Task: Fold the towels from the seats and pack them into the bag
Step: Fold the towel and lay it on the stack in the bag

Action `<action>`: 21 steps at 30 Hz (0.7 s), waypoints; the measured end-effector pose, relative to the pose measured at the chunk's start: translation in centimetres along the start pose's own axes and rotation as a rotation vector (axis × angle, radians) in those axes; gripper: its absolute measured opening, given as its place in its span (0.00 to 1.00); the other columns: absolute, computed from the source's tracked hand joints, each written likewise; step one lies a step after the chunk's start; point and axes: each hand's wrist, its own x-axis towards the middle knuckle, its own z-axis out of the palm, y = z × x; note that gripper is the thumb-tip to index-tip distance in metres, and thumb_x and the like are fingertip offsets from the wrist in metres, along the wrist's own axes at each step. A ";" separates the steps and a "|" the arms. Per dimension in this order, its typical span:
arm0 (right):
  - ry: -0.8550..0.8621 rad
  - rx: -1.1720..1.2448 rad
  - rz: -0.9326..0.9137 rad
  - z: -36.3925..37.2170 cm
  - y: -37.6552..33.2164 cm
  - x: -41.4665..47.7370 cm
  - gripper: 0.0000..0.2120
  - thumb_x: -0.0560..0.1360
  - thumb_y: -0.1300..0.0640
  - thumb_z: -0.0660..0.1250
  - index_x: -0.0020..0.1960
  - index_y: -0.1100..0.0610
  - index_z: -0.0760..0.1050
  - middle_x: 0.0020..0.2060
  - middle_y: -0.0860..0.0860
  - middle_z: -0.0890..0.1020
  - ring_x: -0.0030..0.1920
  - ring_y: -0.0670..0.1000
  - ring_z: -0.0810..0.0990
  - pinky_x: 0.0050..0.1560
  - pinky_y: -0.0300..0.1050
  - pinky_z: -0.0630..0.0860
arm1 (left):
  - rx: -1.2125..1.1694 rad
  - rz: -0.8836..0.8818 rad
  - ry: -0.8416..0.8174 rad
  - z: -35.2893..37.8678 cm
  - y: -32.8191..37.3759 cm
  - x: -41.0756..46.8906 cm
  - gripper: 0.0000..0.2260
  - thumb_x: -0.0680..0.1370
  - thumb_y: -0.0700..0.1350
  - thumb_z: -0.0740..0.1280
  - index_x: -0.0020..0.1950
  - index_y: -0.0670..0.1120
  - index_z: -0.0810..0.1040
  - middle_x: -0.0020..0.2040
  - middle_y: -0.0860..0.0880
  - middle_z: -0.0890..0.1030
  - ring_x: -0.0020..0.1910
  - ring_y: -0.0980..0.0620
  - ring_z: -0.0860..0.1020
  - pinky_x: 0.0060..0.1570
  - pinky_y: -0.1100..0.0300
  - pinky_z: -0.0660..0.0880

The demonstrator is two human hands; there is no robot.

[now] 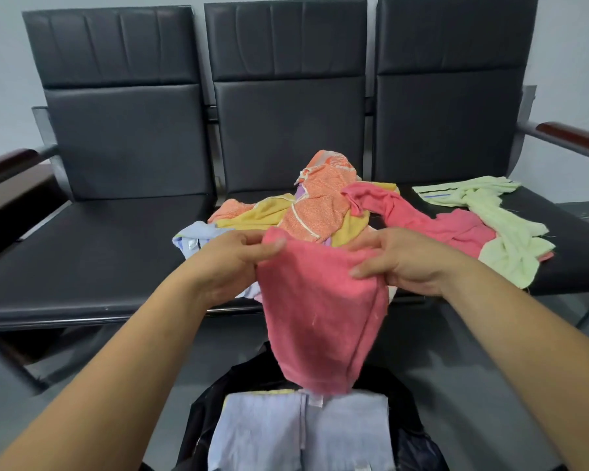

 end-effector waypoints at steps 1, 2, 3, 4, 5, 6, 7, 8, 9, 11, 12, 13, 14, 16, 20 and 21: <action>0.071 -0.180 -0.008 0.1 0.2 0.1 0.18 0.68 0.66 0.78 0.57 0.58 0.84 0.56 0.58 0.84 0.57 0.56 0.84 0.59 0.51 0.81 | 0.067 -0.002 -0.031 0.1 -0.1 -0.2 0.15 0.75 0.41 0.72 0.61 0.37 0.82 0.57 0.40 0.85 0.56 0.47 0.83 0.60 0.56 0.78; 0.125 -0.284 -0.025 0.2 0.4 0.2 0.13 0.69 0.63 0.79 0.53 0.57 0.85 0.52 0.56 0.86 0.54 0.55 0.84 0.59 0.52 0.81 | 0.165 0.010 -0.009 0.2 -0.1 -0.3 0.13 0.74 0.38 0.73 0.58 0.40 0.83 0.54 0.42 0.86 0.54 0.49 0.84 0.57 0.58 0.79; 0.159 -0.318 -0.046 0.2 0.5 0.3 0.09 0.70 0.60 0.79 0.50 0.55 0.86 0.48 0.54 0.86 0.53 0.55 0.85 0.58 0.53 0.82 | 0.266 0.038 0.046 0.4 -0.2 -0.4 0.09 0.74 0.37 0.73 0.54 0.42 0.84 0.50 0.45 0.87 0.50 0.52 0.85 0.53 0.60 0.80; 0.173 -0.311 -0.064 0.1 0.6 0.3 0.06 0.72 0.58 0.78 0.49 0.55 0.86 0.47 0.54 0.86 0.52 0.56 0.85 0.57 0.55 0.82 | 0.348 0.067 0.105 0.5 -0.3 -0.4 0.06 0.75 0.37 0.74 0.50 0.44 0.85 0.45 0.47 0.87 0.46 0.54 0.85 0.49 0.63 0.79; 0.167 -0.279 -0.075 0.1 0.6 0.3 0.04 0.74 0.57 0.76 0.48 0.55 0.85 0.46 0.54 0.85 0.50 0.56 0.85 0.57 0.57 0.82 | 0.392 0.093 0.151 0.4 -0.5 -0.3 0.04 0.76 0.37 0.73 0.47 0.46 0.84 0.42 0.50 0.87 0.42 0.56 0.84 0.45 0.64 0.79; 0.148 -0.238 -0.083 0.2 0.7 0.2 0.03 0.76 0.57 0.74 0.48 0.56 0.84 0.45 0.54 0.85 0.48 0.56 0.85 0.57 0.59 0.81 | 0.394 0.110 0.181 0.4 -0.6 -0.3 0.03 0.77 0.39 0.73 0.45 0.46 0.84 0.40 0.50 0.86 0.40 0.56 0.83 0.43 0.63 0.79; 0.134 -0.206 -0.089 0.3 0.8 0.2 0.03 0.78 0.56 0.72 0.48 0.56 0.82 0.44 0.54 0.84 0.47 0.56 0.84 0.56 0.60 0.80 | 0.371 0.114 0.195 0.4 -0.7 -0.2 0.03 0.78 0.40 0.72 0.45 0.46 0.83 0.41 0.48 0.85 0.41 0.54 0.83 0.44 0.61 0.81; 0.128 -0.178 -0.086 0.4 0.8 0.2 0.04 0.79 0.56 0.70 0.49 0.55 0.82 0.44 0.54 0.84 0.46 0.55 0.84 0.55 0.60 0.80 | 0.348 0.111 0.196 0.4 -0.7 -0.1 0.03 0.79 0.42 0.71 0.46 0.45 0.82 0.42 0.44 0.85 0.42 0.52 0.83 0.46 0.58 0.82; 0.126 -0.136 -0.068 0.5 0.8 0.1 0.03 0.80 0.56 0.69 0.49 0.54 0.81 0.44 0.54 0.84 0.46 0.54 0.84 0.52 0.58 0.81 | 0.341 0.105 0.196 0.5 -0.8 -0.1 0.04 0.80 0.43 0.70 0.47 0.45 0.80 0.41 0.42 0.84 0.41 0.50 0.83 0.47 0.56 0.83; 0.111 0.023 -0.022 0.8 0.7 0.1 0.02 0.79 0.58 0.69 0.51 0.55 0.80 0.44 0.54 0.84 0.42 0.52 0.84 0.40 0.49 0.82 | 0.366 0.087 0.235 0.7 -0.8 0.0 0.06 0.81 0.46 0.69 0.47 0.44 0.79 0.37 0.44 0.82 0.37 0.50 0.82 0.42 0.55 0.84; 0.116 0.126 0.011 0.9 0.6 0.2 0.02 0.78 0.59 0.70 0.51 0.56 0.81 0.44 0.53 0.83 0.40 0.51 0.83 0.36 0.45 0.80 | 0.376 0.077 0.271 0.8 -0.7 0.1 0.07 0.80 0.47 0.70 0.46 0.44 0.79 0.36 0.45 0.82 0.35 0.51 0.82 0.39 0.57 0.83; 0.128 0.226 0.044 0.9 0.5 0.3 0.02 0.77 0.60 0.71 0.50 0.56 0.81 0.43 0.53 0.83 0.38 0.50 0.82 0.34 0.43 0.78 | 0.370 0.070 0.304 0.8 -0.7 0.1 0.08 0.79 0.48 0.71 0.46 0.43 0.80 0.37 0.46 0.82 0.35 0.51 0.82 0.37 0.58 0.82; 0.138 0.315 0.068 0.7 0.5 0.4 0.03 0.75 0.61 0.73 0.49 0.56 0.81 0.43 0.53 0.82 0.38 0.49 0.82 0.34 0.43 0.78 | 0.340 0.067 0.327 0.7 -0.6 0.2 0.09 0.79 0.48 0.72 0.45 0.42 0.80 0.39 0.45 0.82 0.36 0.51 0.81 0.37 0.59 0.81; 0.110 0.467 0.074 0.4 0.3 0.7 0.10 0.72 0.60 0.74 0.53 0.58 0.82 0.46 0.55 0.83 0.40 0.49 0.81 0.40 0.43 0.80 | 0.211 0.052 0.331 0.7 -0.6 0.2 0.10 0.78 0.48 0.72 0.44 0.41 0.81 0.43 0.43 0.82 0.40 0.51 0.81 0.42 0.58 0.81; -0.038 0.462 -0.013 0.1 -0.2 0.0 0.21 0.71 0.65 0.74 0.64 0.63 0.78 0.58 0.60 0.82 0.52 0.54 0.84 0.54 0.48 0.82 | -0.033 0.032 0.112 0.5 -0.3 -0.2 0.18 0.73 0.44 0.73 0.60 0.37 0.81 0.57 0.40 0.84 0.56 0.45 0.83 0.61 0.52 0.78; -0.016 0.331 -0.039 0.0 -0.4 -0.2 0.20 0.70 0.68 0.74 0.61 0.61 0.80 0.58 0.59 0.83 0.53 0.54 0.84 0.52 0.47 0.83 | -0.016 0.042 0.077 0.4 -0.2 -0.2 0.19 0.72 0.41 0.73 0.61 0.38 0.80 0.58 0.41 0.84 0.59 0.45 0.83 0.62 0.53 0.77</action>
